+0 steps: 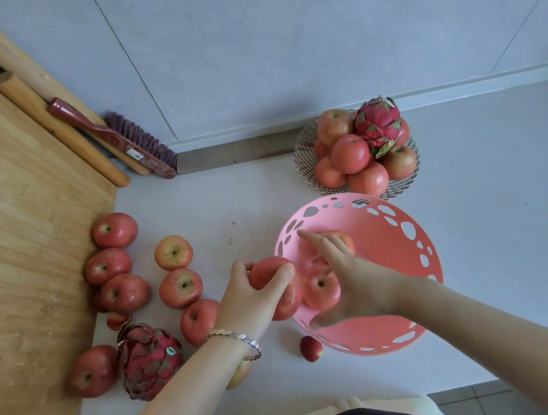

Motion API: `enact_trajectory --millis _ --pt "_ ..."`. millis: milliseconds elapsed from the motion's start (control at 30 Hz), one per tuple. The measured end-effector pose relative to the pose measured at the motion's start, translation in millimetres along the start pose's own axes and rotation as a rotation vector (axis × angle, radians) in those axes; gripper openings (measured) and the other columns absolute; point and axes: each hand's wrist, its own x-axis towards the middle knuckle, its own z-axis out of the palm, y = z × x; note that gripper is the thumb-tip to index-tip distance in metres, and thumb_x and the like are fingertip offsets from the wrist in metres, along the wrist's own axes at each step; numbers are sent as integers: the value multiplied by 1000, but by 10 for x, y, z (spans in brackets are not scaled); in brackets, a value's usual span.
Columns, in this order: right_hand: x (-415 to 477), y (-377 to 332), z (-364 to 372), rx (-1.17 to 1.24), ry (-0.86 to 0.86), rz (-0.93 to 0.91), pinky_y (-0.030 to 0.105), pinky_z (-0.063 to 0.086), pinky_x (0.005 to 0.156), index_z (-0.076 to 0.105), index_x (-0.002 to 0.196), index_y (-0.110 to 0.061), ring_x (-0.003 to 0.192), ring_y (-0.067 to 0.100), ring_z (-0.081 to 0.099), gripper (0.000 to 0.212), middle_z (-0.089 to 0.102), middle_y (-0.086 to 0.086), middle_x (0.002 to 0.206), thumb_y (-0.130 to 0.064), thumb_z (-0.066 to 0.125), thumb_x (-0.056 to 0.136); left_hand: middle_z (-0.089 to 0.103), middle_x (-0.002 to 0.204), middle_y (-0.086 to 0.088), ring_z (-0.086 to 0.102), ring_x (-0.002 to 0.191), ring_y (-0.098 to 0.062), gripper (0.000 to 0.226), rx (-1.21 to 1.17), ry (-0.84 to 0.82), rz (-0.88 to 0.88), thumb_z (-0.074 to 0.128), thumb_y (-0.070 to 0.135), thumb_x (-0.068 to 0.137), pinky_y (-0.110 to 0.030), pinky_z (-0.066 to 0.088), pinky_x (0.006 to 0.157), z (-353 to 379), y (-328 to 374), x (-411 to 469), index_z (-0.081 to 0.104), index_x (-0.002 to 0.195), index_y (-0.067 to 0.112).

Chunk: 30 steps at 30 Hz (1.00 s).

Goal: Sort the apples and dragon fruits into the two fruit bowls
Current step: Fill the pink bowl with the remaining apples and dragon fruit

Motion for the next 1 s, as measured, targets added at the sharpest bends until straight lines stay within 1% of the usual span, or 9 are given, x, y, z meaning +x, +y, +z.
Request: enact_trajectory --millis 100,200,233,300,400,533,700,867,1000 --pt "-42 -11 28 -17 86 -86 19 28 102 21 142 -26 118 -2 23 109 32 -8 131 -33 85 55 56 86 17 54 77 0 39 88 -89 76 67 47 72 -19 40 65 186 114 -41 46 99 27" --pt "-90 114 55 35 209 -92 19 35 100 39 130 -22 118 7 36 93 43 -8 121 -38 80 49 57 103 12 54 95 -10 44 152 -225 153 58 55 75 -22 38 79 324 196 -34 45 109 31" --pt "-113 177 47 59 267 -72 13 33 99 42 126 -21 117 9 38 88 44 -9 118 -42 76 48 56 111 11 53 101 -10 49 148 -272 188 52 57 74 -21 36 83 351 198 -8 44 116 32" --pt "-161 337 4 117 365 70 3 29 90 41 121 -24 106 6 39 83 38 -9 112 -39 74 47 52 123 10 50 114 -11 58 231 -291 279 43 55 76 -22 37 89 397 130 74 38 128 30" --pt "-171 678 -63 43 405 336 23 40 83 37 126 -19 97 18 46 85 29 -1 113 -19 80 53 44 139 -1 44 125 -21 61 660 -218 451 51 43 85 -30 36 100 515 -65 269 32 137 18" --pt "-108 978 -113 -174 285 446 37 50 78 34 129 -19 100 29 53 90 32 4 125 -23 79 51 41 138 -5 44 124 -27 75 1095 -288 516 61 42 75 -41 31 105 753 -246 450 27 136 13" --pt "27 1075 -73 -349 192 449 33 43 74 30 136 -21 116 29 46 91 31 4 133 -25 76 57 46 128 -6 50 113 -31 70 1189 -270 457 67 41 72 -40 37 90 905 -228 489 34 127 14" --pt "9 1133 -80 -286 188 411 37 39 99 30 137 -18 132 25 24 90 43 3 135 -32 74 59 44 130 -6 46 114 -30 77 1188 -236 448 67 44 72 -41 32 97 901 -271 513 30 133 15" --pt "11 1088 -23 -356 167 472 35 41 94 29 135 -18 127 24 36 91 44 3 132 -43 74 61 45 128 -8 47 113 -30 80 1178 -199 446 66 46 73 -43 27 104 919 -284 498 28 136 13"
